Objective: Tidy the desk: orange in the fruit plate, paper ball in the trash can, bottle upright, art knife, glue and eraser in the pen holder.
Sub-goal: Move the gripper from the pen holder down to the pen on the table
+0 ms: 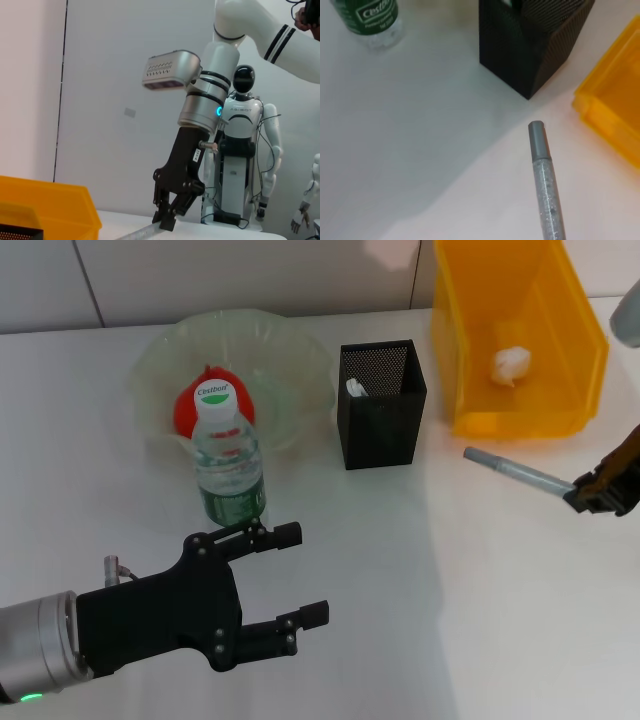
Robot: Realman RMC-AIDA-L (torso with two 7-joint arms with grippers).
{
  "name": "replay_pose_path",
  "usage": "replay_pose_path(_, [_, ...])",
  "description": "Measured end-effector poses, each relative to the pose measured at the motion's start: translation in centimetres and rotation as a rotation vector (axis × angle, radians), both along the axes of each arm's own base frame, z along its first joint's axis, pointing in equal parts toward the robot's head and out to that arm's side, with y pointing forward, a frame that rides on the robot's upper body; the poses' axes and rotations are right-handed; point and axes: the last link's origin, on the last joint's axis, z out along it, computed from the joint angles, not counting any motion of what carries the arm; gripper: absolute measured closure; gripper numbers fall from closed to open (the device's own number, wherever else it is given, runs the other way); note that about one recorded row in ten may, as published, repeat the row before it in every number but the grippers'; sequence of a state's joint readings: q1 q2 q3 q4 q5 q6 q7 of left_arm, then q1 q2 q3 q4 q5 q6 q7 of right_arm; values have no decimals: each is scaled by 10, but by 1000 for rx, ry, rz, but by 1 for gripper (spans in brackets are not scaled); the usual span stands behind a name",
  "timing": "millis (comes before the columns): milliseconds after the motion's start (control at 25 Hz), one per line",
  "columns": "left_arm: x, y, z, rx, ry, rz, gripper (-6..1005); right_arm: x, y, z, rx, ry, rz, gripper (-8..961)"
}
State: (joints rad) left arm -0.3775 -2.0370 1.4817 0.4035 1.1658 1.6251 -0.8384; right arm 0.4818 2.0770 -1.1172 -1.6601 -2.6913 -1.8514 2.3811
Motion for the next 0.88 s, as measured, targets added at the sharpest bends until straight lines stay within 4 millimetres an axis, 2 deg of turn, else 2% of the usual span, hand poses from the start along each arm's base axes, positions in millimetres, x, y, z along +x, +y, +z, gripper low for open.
replay_pose_path(400, [3, 1, -1, 2, -5, -11, 215, -20, -8, 23, 19, 18, 21, 813])
replay_pose_path(880, [2, -1, -1, -1, -4, -10, 214, -31, -18, 51, 72, 12, 15, 813])
